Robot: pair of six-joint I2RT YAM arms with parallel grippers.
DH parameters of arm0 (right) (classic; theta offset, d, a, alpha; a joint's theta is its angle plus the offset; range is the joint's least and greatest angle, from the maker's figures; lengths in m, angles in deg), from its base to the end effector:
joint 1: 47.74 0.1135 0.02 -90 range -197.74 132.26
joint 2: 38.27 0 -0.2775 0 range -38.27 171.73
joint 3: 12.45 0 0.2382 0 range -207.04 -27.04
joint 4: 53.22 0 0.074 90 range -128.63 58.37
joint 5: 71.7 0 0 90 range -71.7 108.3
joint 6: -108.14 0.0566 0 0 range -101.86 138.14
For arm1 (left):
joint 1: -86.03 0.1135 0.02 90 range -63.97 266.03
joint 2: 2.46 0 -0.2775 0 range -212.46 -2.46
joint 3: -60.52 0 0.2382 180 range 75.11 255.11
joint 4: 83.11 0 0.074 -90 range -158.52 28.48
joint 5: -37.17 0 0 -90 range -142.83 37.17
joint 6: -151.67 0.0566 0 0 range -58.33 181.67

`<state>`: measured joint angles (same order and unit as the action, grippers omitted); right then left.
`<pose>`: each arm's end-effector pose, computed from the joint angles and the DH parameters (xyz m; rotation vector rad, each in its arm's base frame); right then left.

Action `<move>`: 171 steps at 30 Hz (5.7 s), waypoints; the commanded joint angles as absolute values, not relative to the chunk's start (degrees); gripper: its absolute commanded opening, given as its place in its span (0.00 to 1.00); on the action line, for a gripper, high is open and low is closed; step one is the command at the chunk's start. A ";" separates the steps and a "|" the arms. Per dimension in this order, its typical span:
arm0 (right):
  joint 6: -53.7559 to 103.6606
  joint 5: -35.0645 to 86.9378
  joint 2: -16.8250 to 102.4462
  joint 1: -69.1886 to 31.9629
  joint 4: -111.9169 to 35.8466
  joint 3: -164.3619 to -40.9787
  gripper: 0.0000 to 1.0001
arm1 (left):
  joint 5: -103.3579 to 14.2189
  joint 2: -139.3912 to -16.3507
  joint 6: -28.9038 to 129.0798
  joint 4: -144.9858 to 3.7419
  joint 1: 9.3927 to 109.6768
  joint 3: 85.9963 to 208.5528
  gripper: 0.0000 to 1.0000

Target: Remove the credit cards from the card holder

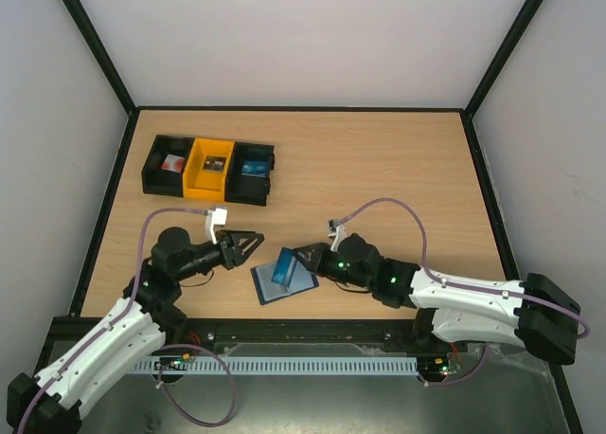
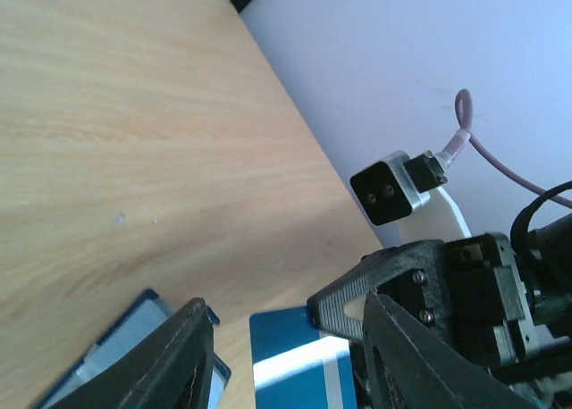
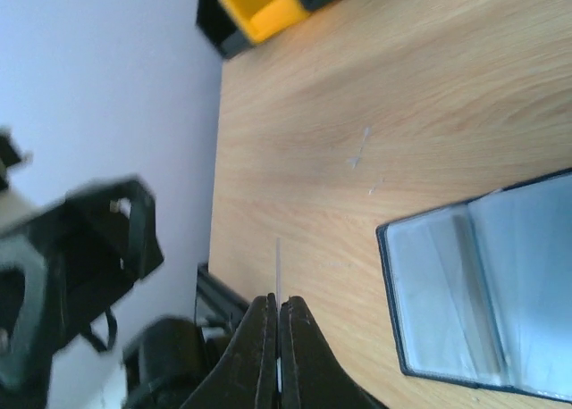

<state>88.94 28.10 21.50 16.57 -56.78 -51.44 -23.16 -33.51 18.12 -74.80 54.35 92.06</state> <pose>0.0897 0.2087 0.2303 -0.0148 2.2933 1.6340 0.1065 -0.0987 0.2419 0.2344 1.8900 -1.3770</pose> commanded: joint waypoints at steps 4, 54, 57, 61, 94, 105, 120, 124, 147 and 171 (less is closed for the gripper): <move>105.74 3.89 20.71 16.13 -26.15 -67.48 0.02 | -35.97 -23.94 28.91 -78.69 49.93 88.64 0.48; 131.08 8.30 15.96 15.02 -19.52 -70.36 0.02 | -53.88 -46.78 83.14 -97.72 21.48 91.85 0.58; 130.55 8.50 15.96 15.01 -20.38 -70.16 0.02 | -55.66 -47.94 84.23 -98.43 21.52 92.07 0.44; 129.63 10.21 16.45 15.01 -22.16 -69.81 0.02 | -56.62 -49.08 84.95 -99.66 21.50 92.02 0.34; 77.67 17.09 3.95 15.02 -47.47 -49.59 0.57 | -45.39 -47.22 48.95 -91.27 36.15 94.83 0.03; 67.71 28.58 1.02 15.02 -53.39 -50.64 0.49 | -19.19 -46.88 22.50 -86.09 52.59 99.71 0.03; 62.19 31.66 14.71 10.83 -44.72 -64.29 0.42 | -11.09 -42.15 11.18 -85.06 56.28 99.53 0.03; 62.84 34.01 14.81 8.70 -46.35 -63.52 0.46 | -11.20 -41.28 10.66 -83.42 58.61 99.30 0.03; 73.42 46.86 17.82 5.58 -67.64 -54.21 0.14 | -7.93 -39.64 0.75 -93.03 60.90 94.52 0.03; 78.53 40.79 16.19 5.56 -72.43 -50.16 0.02 | -20.76 -37.58 14.22 -74.29 61.47 101.14 0.98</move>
<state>78.08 44.78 17.74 5.82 -71.10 -50.83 -12.52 -39.22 5.40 -84.81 60.98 95.84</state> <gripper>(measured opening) 0.022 0.834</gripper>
